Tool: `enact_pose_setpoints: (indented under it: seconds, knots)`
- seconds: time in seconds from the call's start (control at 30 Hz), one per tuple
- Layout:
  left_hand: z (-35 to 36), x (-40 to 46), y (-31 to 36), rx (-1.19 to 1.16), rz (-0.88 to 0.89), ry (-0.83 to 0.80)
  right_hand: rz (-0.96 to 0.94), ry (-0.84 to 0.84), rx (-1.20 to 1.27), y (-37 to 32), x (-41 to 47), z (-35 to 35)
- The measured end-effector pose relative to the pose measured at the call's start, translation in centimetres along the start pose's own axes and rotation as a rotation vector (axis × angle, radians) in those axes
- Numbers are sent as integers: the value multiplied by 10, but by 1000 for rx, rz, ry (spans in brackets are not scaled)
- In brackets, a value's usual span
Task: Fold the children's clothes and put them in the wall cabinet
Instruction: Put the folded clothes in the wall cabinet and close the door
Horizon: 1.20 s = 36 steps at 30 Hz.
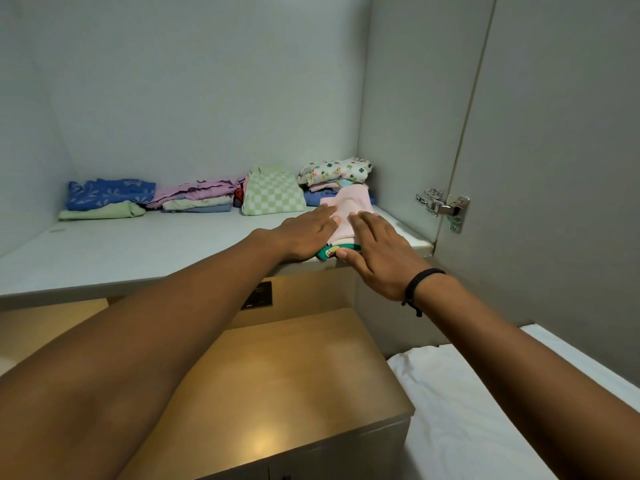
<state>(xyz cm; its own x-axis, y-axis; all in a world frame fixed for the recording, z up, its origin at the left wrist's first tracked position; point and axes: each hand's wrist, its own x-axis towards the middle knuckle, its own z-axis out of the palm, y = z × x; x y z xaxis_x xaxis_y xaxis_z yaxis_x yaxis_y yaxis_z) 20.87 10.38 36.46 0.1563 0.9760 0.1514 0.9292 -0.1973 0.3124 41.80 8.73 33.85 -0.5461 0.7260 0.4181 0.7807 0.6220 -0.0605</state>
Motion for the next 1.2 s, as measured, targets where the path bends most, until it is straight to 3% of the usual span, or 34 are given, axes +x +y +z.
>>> enact_pose_setpoints:
  seconds: [0.27,0.4,0.6,0.87,1.13,1.2]
  knots:
    - [19,50,22,-22,21,14,51,-91,-46,48,13,-8]
    - [19,41,19,43,-2,136,85,-97,22,48,11,-20]
    - [25,-72,36,139,-179,589,-36,114,-55,-5,4,-78]
    - [-18,-279,64,143,-526,1213,-677,468,-284,-178,-6,-218]
    - [-123,-459,113,353,-621,1870,-1142,817,-277,-367,-75,-347]
    - [-140,-484,114,317,-695,1941,-1214,866,-243,-410,-91,-368]
